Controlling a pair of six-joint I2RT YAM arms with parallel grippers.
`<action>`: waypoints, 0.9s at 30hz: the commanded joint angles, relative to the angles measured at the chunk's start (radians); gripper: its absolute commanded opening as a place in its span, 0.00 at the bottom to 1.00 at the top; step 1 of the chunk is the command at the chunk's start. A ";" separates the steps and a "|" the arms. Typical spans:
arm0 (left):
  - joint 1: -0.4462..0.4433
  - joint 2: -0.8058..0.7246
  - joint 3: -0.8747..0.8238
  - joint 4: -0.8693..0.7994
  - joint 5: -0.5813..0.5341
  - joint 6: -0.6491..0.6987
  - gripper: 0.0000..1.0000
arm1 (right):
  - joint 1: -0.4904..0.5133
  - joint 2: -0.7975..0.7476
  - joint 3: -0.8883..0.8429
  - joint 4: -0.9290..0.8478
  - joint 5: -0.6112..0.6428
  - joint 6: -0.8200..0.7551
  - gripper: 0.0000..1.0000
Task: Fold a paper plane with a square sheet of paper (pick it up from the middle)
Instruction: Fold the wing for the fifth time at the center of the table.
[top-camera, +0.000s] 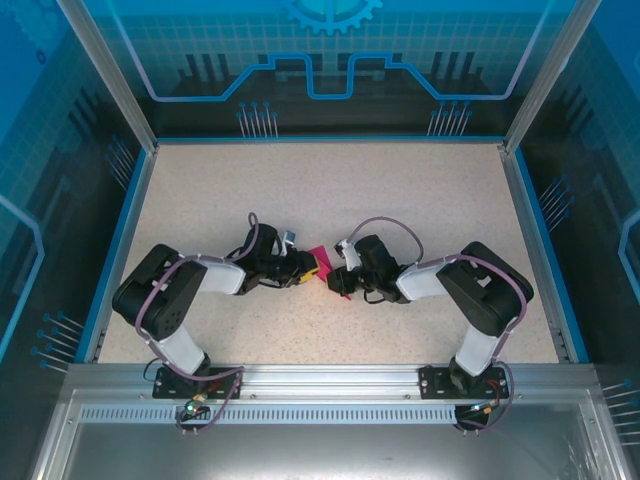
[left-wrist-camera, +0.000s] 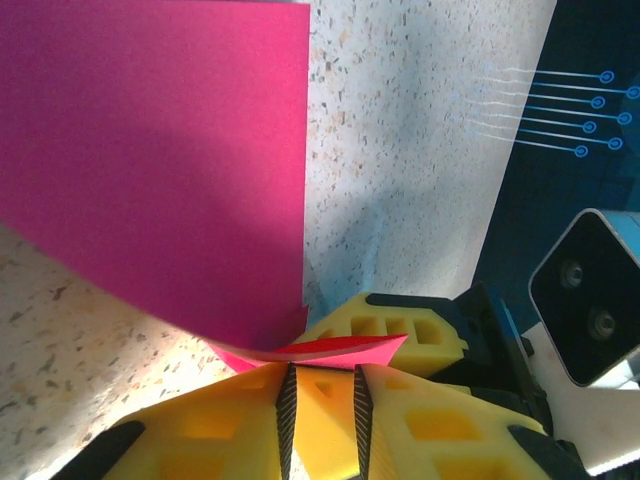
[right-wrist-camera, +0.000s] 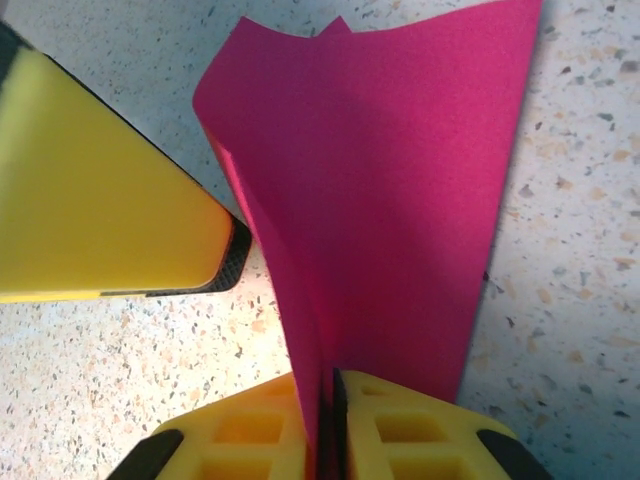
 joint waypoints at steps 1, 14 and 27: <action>-0.009 0.025 0.017 0.040 0.036 -0.005 0.25 | -0.013 0.019 0.021 -0.030 -0.025 0.011 0.16; -0.013 0.074 0.045 0.059 0.047 -0.007 0.23 | -0.025 0.024 0.022 -0.044 -0.037 0.021 0.17; -0.019 0.090 0.059 0.057 0.053 0.009 0.22 | -0.044 0.032 0.002 -0.023 -0.077 0.058 0.22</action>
